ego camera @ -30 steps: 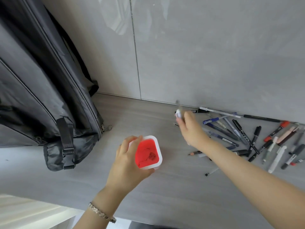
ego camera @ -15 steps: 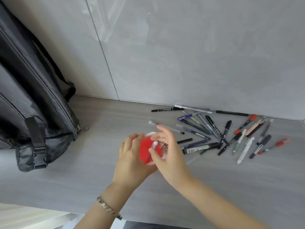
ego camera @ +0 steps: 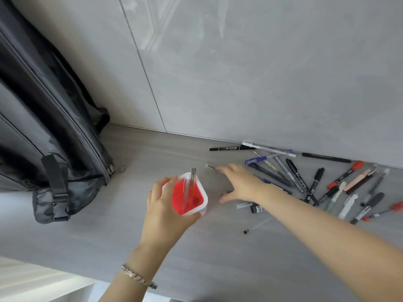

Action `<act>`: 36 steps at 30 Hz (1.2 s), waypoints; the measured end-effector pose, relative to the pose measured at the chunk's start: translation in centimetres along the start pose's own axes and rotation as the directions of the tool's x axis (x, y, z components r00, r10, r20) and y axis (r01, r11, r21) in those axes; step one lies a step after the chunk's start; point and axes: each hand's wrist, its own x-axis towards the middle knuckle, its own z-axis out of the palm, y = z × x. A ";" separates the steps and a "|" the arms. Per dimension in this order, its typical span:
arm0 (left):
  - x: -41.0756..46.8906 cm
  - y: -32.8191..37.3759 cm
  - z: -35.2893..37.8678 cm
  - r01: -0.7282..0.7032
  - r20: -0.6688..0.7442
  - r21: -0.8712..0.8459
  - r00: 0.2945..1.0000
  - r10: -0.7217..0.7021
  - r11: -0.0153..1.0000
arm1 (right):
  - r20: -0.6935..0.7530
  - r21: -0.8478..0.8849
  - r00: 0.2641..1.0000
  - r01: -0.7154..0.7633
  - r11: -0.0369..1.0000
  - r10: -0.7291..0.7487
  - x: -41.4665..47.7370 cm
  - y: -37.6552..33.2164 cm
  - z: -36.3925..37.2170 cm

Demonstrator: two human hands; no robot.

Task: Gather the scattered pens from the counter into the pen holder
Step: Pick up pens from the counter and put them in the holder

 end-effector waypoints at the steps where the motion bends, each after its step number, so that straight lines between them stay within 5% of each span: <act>1: 0.0 -0.1 0.0 0.003 -0.003 -0.004 1.000 -0.003 1.000 | 0.053 -0.116 0.998 0.029 0.993 -0.023 0.5 -0.3 0.1; 3: -0.1 -0.4 -0.1 0.017 0.000 -0.005 1.000 -0.017 1.000 | 0.075 -0.229 0.996 0.068 0.971 -0.052 1.0 -0.6 0.2; 10: -0.5 -0.9 0.2 0.018 0.011 0.008 1.000 -0.018 1.000 | 0.113 -0.195 0.993 0.056 0.979 -0.035 0.4 1.1 -0.4; 17: -0.4 -1.1 0.5 -0.020 0.037 0.072 0.999 0.017 0.997 | 0.043 -0.454 0.999 0.047 0.890 -0.031 0.6 0.7 0.5; 20: -0.5 -1.1 0.5 -0.027 0.044 0.075 0.999 0.023 0.997 | -0.071 -0.230 0.997 -0.051 0.972 0.035 0.1 -0.1 -1.0; 22: -0.5 -1.1 0.5 -0.028 0.041 0.072 0.999 0.025 0.997 | -0.292 0.025 0.955 -0.056 0.998 0.061 -1.2 -0.8 -2.9; 24: -0.4 -0.9 0.5 -0.018 0.046 0.069 0.999 0.015 0.997 | -0.560 0.185 0.829 0.145 0.972 -0.017 -3.3 -2.1 -4.7; 26: -0.3 -0.4 0.6 -0.025 0.060 0.080 0.998 0.021 0.996 | -0.679 0.385 0.733 0.411 0.826 -0.048 -5.9 -4.2 -6.2; 28: -0.1 0.6 1.1 -0.053 0.067 0.088 0.997 0.047 0.995 | -0.675 0.482 0.734 0.512 0.711 -0.071 -7.7 -6.1 -6.1; 33: 0.4 3.1 2.6 -0.133 0.090 0.028 0.987 0.131 0.991 | -0.458 0.606 0.886 0.249 0.756 0.076 -7.7 -6.9 -1.4; 36: 0.8 3.8 3.4 -0.174 0.098 0.041 0.981 0.170 0.984 | -0.627 0.534 0.765 0.281 0.797 0.150 -8.0 -6.0 -0.3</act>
